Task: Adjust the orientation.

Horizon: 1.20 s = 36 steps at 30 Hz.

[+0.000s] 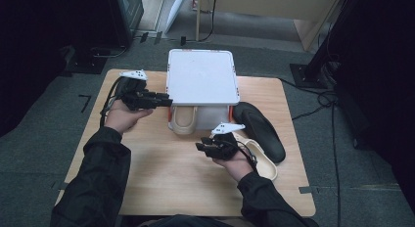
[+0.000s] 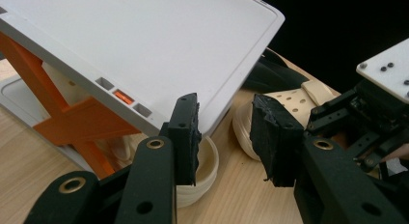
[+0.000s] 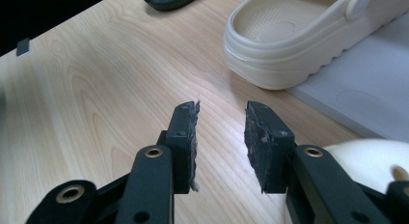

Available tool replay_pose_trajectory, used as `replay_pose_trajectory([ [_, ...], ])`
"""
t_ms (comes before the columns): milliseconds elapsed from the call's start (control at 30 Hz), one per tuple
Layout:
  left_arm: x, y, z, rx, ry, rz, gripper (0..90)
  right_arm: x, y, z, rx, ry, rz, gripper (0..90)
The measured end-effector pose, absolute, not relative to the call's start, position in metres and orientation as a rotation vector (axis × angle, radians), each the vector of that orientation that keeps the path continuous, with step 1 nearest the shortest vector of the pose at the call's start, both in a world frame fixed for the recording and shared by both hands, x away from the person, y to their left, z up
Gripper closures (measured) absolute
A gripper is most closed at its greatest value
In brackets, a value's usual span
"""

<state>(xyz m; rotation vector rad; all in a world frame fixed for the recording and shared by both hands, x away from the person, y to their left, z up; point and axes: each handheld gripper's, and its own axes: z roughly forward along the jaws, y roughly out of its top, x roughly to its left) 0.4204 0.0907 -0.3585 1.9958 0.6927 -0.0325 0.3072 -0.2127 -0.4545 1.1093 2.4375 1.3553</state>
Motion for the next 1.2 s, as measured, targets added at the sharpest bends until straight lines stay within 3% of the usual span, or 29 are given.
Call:
replay_pose_trajectory([
  [567, 0.389, 0.087, -0.365, 2.018, 0.658, -0.038, 59.9, 0.279, -0.259, -0.436, 1.112, 2.382, 1.365, 64.0],
  [1200, 0.395, 0.066, -0.367, 2.030, 0.604, -0.063, 53.5, 0.244, -0.310, -0.428, 1.209, 2.290, 1.301, 63.4],
])
